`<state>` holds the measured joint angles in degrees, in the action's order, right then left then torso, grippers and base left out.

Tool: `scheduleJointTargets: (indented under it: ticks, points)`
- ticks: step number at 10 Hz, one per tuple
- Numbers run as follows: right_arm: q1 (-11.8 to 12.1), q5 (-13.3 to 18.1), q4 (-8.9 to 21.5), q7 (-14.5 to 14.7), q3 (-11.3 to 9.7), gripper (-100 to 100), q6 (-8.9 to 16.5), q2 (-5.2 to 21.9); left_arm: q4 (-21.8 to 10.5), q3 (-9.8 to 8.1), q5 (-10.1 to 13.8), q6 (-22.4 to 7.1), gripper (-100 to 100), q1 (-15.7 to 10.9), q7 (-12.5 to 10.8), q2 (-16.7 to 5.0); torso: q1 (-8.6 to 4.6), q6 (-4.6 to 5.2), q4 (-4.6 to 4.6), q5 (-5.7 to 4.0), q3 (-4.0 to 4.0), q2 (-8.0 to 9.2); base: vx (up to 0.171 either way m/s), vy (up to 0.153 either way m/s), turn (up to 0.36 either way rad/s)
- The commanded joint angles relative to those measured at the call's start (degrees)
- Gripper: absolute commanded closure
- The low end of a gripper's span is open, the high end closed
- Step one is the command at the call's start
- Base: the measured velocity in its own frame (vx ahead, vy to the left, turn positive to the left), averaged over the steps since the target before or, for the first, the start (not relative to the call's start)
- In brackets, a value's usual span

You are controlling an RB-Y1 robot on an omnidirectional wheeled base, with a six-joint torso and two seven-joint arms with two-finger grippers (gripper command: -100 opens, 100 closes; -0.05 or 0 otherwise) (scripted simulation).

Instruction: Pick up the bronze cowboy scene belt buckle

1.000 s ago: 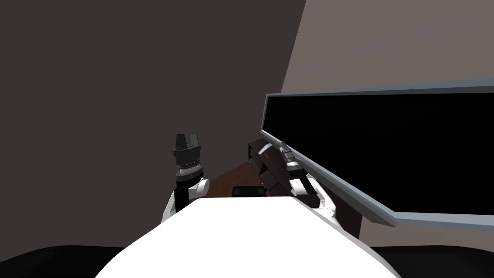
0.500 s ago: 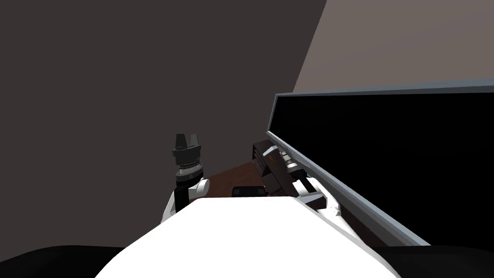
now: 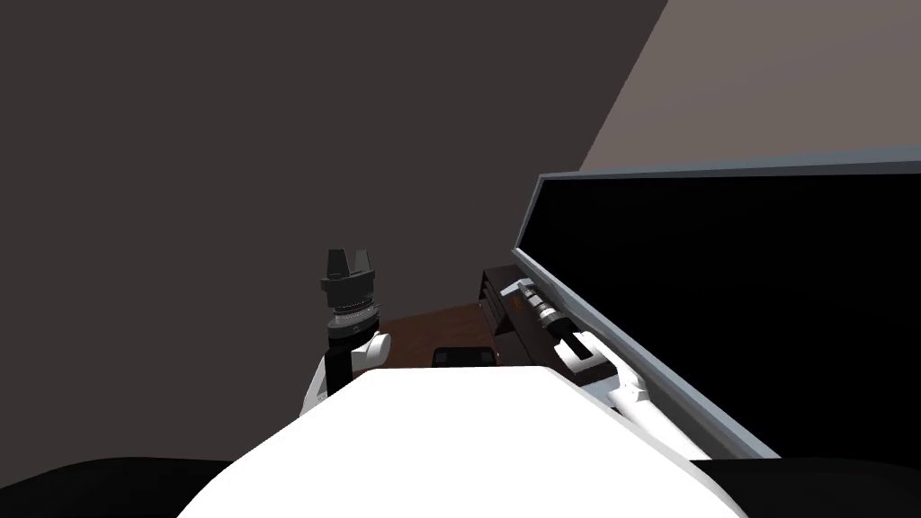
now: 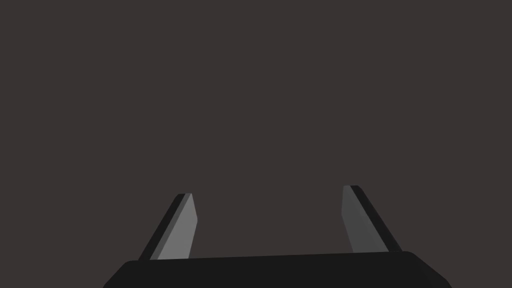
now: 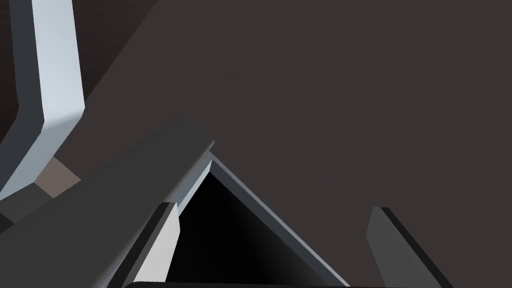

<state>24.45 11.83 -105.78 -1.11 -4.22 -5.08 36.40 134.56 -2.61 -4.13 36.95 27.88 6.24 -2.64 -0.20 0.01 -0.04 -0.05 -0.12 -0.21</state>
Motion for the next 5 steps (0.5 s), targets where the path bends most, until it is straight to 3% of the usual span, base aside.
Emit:
scheduleJointTargets:
  ticks: [1, 5]
  points:
    - [1.0, 1.6, 2.4, 1.5, -1.6, -100, 1.4, 2.9, 0.0, 0.0, 0.0, 0.0, 0, 0.0, 0.0, 0.0, 0.0, 0.0, 0.0, 0.0, 0.0, 0.0, 0.02, -0.046, 0.297]
    - [2.4, 3.6, 6.4, 3.5, -4.7, -100, 4.3, 8.6, 0.0, 0.0, 0.0, 0.0, 0, 0.0, 0.0, 0.0, 0.1, 0.03, -0.01, 0.02, -0.02, -0.03, 0.024, -0.026, 0.258]
